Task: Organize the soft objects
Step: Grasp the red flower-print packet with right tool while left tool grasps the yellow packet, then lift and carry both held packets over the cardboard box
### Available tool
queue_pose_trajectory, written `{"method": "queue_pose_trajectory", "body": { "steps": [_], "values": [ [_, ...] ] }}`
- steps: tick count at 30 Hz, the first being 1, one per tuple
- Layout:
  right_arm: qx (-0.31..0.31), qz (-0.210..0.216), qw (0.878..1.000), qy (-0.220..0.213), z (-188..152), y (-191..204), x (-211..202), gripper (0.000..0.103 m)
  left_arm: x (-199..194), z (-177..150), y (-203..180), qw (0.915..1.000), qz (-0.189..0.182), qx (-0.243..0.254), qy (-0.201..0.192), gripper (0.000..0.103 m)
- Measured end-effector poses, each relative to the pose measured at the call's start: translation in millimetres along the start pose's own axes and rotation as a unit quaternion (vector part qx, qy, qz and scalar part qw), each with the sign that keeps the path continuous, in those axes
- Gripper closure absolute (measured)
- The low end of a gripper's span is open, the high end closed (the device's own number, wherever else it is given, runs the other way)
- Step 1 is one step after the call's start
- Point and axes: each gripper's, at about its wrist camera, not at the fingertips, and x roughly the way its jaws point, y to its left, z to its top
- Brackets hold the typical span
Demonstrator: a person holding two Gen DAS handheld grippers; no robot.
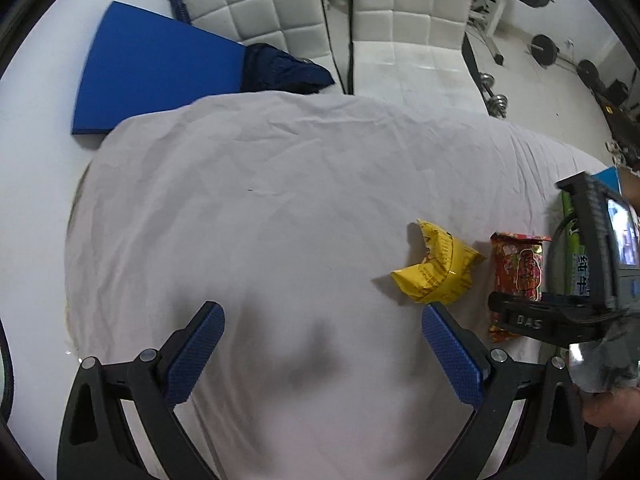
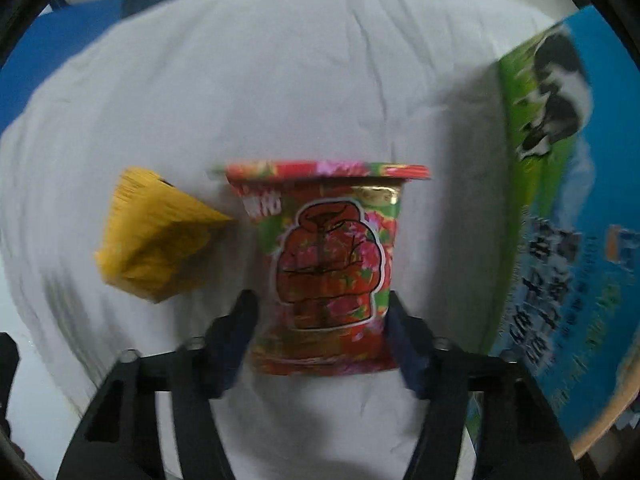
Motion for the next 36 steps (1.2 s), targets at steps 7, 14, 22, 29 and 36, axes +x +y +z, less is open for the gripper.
{"method": "queue_pose_trajectory", "body": {
  "steps": [7,14,22,29,36],
  "values": [
    [0.021,0.019,1.000,0.008,-14.6,-15.9,7.2,0.052,21.9,9.5,-21.5,0.9987,-0.025,0.040,0.017,0.002],
    [0.038,0.014,0.999,0.017,-12.0,-25.3,10.0,0.052,58.1,26.9,-71.3,0.9890,-0.064,0.119,0.059,0.004],
    [0.023,0.009,1.000,0.014,-20.2,-12.0,13.1,0.052,95.1,38.5,-83.5,0.9775,-0.087,0.161,0.105,0.004],
    [0.020,0.004,1.000,0.020,-26.9,-13.3,16.1,0.052,114.5,29.0,-101.9,0.9767,-0.068,0.174,0.105,0.038],
    [-0.004,-0.016,1.000,0.023,-33.2,-0.1,17.2,0.052,113.6,15.4,-65.1,0.9893,-0.086,0.064,0.099,0.040]
  ]
}}
